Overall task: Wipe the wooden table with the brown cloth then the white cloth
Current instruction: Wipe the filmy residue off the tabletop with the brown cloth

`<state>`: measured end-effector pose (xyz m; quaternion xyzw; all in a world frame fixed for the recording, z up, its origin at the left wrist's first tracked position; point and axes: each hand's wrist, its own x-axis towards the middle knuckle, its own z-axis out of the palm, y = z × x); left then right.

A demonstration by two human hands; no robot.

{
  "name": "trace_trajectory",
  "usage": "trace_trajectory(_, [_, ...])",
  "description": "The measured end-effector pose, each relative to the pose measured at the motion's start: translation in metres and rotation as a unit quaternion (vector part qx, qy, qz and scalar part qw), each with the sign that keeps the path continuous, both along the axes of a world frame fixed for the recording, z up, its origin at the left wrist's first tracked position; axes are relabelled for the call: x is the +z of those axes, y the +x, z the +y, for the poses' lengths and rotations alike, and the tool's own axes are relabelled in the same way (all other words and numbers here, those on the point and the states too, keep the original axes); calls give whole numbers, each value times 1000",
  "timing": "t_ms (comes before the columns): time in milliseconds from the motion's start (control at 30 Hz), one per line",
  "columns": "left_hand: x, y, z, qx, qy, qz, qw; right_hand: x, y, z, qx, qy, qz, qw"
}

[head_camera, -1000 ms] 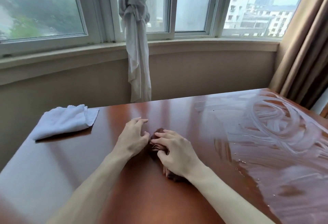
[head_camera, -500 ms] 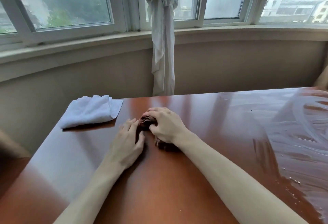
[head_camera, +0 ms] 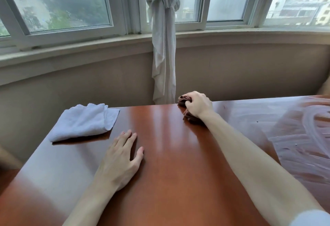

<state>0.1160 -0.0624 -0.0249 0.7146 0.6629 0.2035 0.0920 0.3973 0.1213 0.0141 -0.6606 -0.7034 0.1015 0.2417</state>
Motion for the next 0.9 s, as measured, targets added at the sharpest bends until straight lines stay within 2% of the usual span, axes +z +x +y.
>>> trace_trajectory(100, [-1, 0, 1, 2, -6, 2, 1000, -3, 58, -36, -57, 17, 12, 998])
trace_trajectory(300, [5, 2, 1, -6, -32, 4, 999, -7, 70, -172, -3, 39, -4, 999])
trace_trajectory(400, [14, 12, 10, 15, -51, 67, 996, -12, 53, -242, 42, 40, -1, 998])
trace_trajectory(500, [37, 43, 14, 24, -72, 128, 989, -12, 42, -280, 91, 26, -1, 995])
trace_trajectory(600, [41, 77, 13, -45, -81, 91, 992, -9, 44, -276, 100, 16, 5, 995])
trace_trajectory(700, [23, 96, 11, -77, -68, 77, 992, -9, 51, -237, 76, 15, 5, 997])
trace_trajectory(900, [4, 98, 11, -59, -26, 70, 995, -7, 80, -114, -13, 28, 26, 999])
